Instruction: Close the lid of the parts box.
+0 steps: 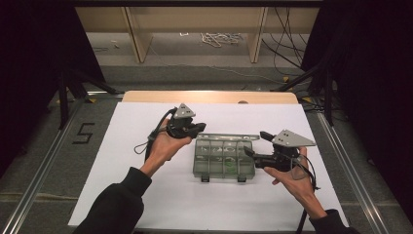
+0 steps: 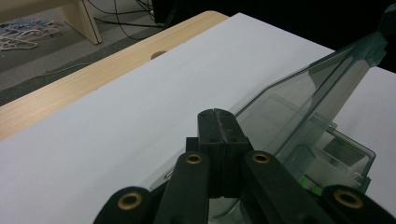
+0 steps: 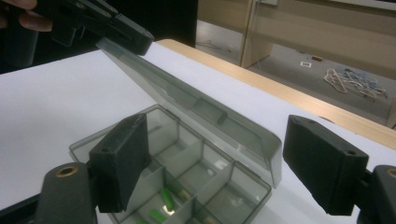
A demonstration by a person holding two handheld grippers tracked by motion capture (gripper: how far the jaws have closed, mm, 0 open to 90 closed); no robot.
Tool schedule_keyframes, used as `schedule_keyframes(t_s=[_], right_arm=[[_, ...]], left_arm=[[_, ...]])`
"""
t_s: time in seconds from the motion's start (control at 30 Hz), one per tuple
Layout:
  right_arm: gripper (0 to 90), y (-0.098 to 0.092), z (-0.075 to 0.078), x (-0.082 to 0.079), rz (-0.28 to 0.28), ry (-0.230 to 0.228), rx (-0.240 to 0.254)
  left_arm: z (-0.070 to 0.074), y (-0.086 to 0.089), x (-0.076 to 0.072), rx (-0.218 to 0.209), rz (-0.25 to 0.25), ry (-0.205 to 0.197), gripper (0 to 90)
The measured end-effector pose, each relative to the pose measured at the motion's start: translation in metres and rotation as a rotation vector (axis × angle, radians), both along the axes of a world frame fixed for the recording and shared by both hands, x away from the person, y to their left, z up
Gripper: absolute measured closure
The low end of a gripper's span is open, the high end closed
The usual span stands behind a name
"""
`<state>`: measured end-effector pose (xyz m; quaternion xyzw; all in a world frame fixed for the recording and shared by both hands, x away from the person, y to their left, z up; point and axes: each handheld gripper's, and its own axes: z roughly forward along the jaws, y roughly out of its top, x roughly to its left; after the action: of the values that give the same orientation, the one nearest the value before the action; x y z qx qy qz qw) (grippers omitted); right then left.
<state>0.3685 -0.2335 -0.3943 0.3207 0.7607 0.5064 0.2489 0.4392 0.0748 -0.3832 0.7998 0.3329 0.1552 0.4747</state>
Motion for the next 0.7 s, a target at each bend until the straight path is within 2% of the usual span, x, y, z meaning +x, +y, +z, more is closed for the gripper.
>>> schedule_keyframes(t_s=[0.03,0.07,0.1,0.13,0.2,0.27,0.3,0.4,0.43,0.47,0.5,0.63,0.67,0.7], right_arm=[[23.5,0.001,0.001,-0.002,0.012,0.021,0.003],[23.5,0.001,0.000,-0.002,0.013,0.008,0.008],[23.2,0.001,0.001,-0.004,0.014,0.021,0.006],[23.4,0.002,0.001,-0.004,0.016,0.006,0.012],[23.6,0.003,0.003,-0.006,0.033,0.002,0.021],[23.7,0.004,0.005,-0.010,0.035,-0.004,0.025],[23.8,0.005,0.005,-0.011,0.040,-0.013,0.037],[24.3,0.007,0.008,-0.016,0.047,0.002,0.034],[24.6,0.007,0.008,-0.016,0.049,-0.009,0.040],[25.4,0.006,0.009,-0.016,0.051,-0.016,0.035],[26.6,0.006,0.009,-0.017,0.055,0.004,0.044],[31.8,0.004,0.007,-0.017,0.044,0.015,0.052],[34.8,0.004,0.007,-0.016,0.048,-0.005,0.053],[38.1,0.003,0.006,-0.016,0.047,-0.004,0.046]], left_arm=[[-0.001,0.001,-0.001,0.013,-0.011,-0.004,89.7],[-0.002,0.001,-0.004,0.001,-0.004,-0.009,89.7],[-0.003,0.002,-0.005,0.010,-0.010,-0.013,89.7],[-0.004,0.003,-0.008,0.016,-0.015,-0.011,89.7],[-0.008,0.003,-0.010,-0.003,-0.013,-0.008,89.7],[-0.012,0.006,-0.012,0.010,-0.012,-0.010,89.7],[-0.015,0.006,-0.012,-0.011,-0.003,-0.013,89.7],[-0.019,0.008,-0.015,-0.013,-0.004,-0.001,89.7],[-0.020,0.008,-0.015,-0.015,-0.005,-0.004,89.7],[-0.022,0.009,-0.017,-0.023,-0.010,-0.007,89.7],[-0.023,0.010,-0.019,-0.019,-0.014,-0.008,89.7],[-0.028,0.012,-0.025,-0.016,-0.027,-0.001,89.7],[-0.030,0.012,-0.026,-0.015,-0.026,-0.001,89.7],[-0.030,0.014,-0.027,-0.004,-0.041,0.007,89.7]])
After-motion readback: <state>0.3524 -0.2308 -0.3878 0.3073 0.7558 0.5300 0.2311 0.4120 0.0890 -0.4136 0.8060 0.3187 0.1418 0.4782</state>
